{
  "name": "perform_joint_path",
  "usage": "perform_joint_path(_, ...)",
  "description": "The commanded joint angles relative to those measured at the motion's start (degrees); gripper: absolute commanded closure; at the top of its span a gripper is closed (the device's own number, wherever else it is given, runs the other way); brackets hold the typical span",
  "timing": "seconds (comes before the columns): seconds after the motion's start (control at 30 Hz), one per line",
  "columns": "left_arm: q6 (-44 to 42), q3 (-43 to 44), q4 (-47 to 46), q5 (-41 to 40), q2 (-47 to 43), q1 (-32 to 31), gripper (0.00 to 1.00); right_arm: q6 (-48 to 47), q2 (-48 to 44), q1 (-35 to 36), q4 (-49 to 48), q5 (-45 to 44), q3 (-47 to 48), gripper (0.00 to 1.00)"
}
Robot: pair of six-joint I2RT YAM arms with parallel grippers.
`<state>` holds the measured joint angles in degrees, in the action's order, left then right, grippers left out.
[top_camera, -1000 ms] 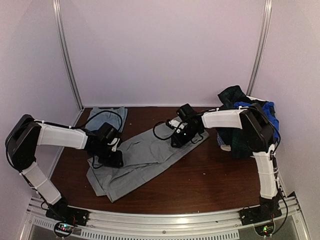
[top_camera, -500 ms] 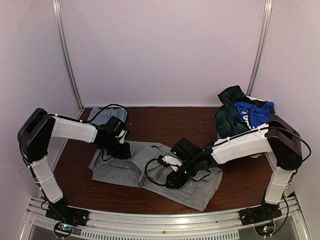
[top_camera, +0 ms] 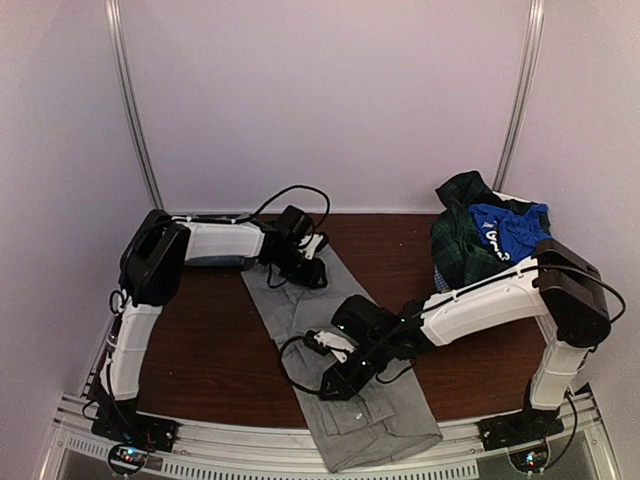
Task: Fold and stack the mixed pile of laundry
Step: Rotate the rectangle-folded shirt at the center of the board.
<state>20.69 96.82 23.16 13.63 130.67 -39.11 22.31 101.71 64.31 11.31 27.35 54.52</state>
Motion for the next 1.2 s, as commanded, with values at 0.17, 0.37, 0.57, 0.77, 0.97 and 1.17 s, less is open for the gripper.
perform_joint_path(0.17, -8.4, 15.8, 13.8, -7.2, -1.9, 0.5, 0.55, -7.0, -1.4, -0.9, 10.9, -2.1, 14.0, 0.50)
perform_joint_path(0.37, -3.3, -4.5, 10.5, -7.6, -16.2, 0.5, 0.54, -5.6, -13.7, -8.6, 8.9, -4.0, 1.3, 0.49)
perform_joint_path(0.57, 2.6, -24.0, 0.9, -4.7, -22.6, -0.7, 0.56, -5.3, -14.1, -15.3, 9.9, -5.9, -4.2, 0.49)
perform_joint_path(0.77, 3.7, -25.1, 0.3, -7.7, -18.0, -0.5, 0.59, -4.4, -7.3, -15.3, 4.4, -2.1, -6.1, 0.52)
perform_joint_path(0.97, 4.0, -17.1, 2.0, -8.8, -10.5, 5.5, 0.65, -3.1, 1.1, -13.7, -1.3, 1.5, -2.8, 0.53)
perform_joint_path(1.17, 1.1, -3.0, 4.3, -6.8, -0.2, 11.5, 0.66, -3.5, 11.9, -14.0, -1.8, 1.5, 11.3, 0.53)
